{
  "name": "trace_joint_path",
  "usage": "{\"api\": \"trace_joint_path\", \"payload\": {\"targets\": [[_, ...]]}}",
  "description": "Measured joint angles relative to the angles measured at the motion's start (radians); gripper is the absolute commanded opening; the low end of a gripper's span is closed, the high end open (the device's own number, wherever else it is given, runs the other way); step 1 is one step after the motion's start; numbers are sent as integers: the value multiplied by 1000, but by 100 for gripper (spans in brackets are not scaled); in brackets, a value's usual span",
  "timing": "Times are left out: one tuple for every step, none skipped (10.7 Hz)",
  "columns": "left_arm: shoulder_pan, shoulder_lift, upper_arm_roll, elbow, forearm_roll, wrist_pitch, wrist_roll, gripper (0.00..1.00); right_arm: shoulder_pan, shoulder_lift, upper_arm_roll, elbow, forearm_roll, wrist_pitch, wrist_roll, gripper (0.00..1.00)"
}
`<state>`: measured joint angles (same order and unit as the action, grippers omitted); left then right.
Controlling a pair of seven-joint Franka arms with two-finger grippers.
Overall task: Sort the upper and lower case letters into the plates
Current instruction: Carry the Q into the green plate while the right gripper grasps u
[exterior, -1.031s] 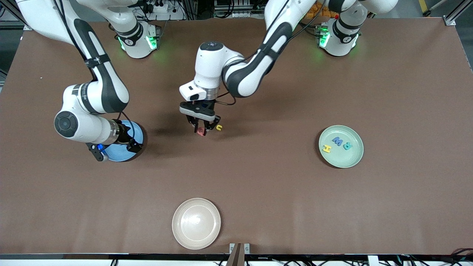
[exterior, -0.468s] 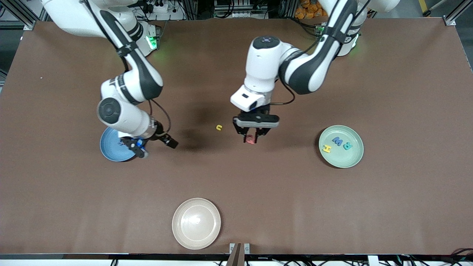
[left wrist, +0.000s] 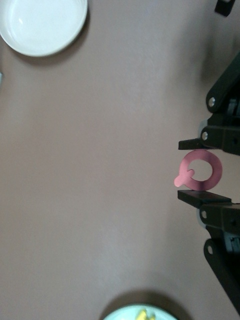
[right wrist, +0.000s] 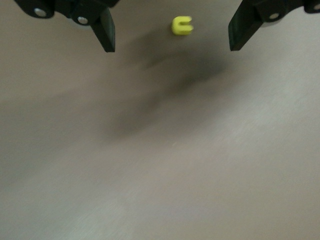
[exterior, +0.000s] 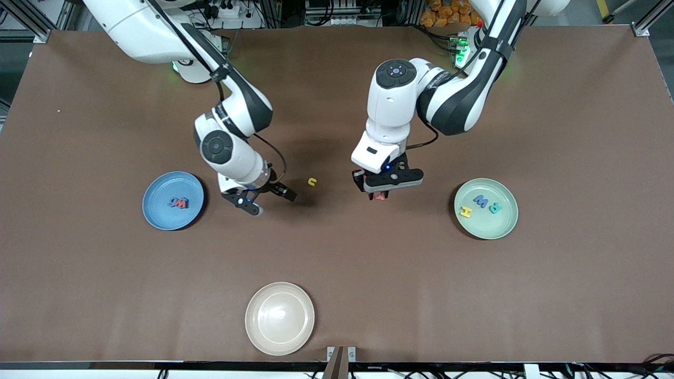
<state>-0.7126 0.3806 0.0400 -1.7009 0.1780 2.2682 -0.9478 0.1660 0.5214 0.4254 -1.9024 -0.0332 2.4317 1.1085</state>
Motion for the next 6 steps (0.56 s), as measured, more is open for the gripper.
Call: {"api": "trace_joint_path", "payload": {"targets": [[17,-1,0,21,-28,-55,49,0,15,14,6,16,-9,0,33,100],[39,-2,0,32,-41,-97,96,0,30,26,8,24,-12,0,72,100],[66,-6,0,37,-47,-137,132,0,46,44,9,32,-27,0,119,100],[94,-13,0,39,-55,-182,167,0,68,67,9,50,-72,-12,171,100],[120,-21,0,42,-74,-233,205,0,93,91,10,70,-137,-34,235,100],[151,-29,0,44,-106,-286,249,0,114,114,10,85,-195,-49,294,100]]}}
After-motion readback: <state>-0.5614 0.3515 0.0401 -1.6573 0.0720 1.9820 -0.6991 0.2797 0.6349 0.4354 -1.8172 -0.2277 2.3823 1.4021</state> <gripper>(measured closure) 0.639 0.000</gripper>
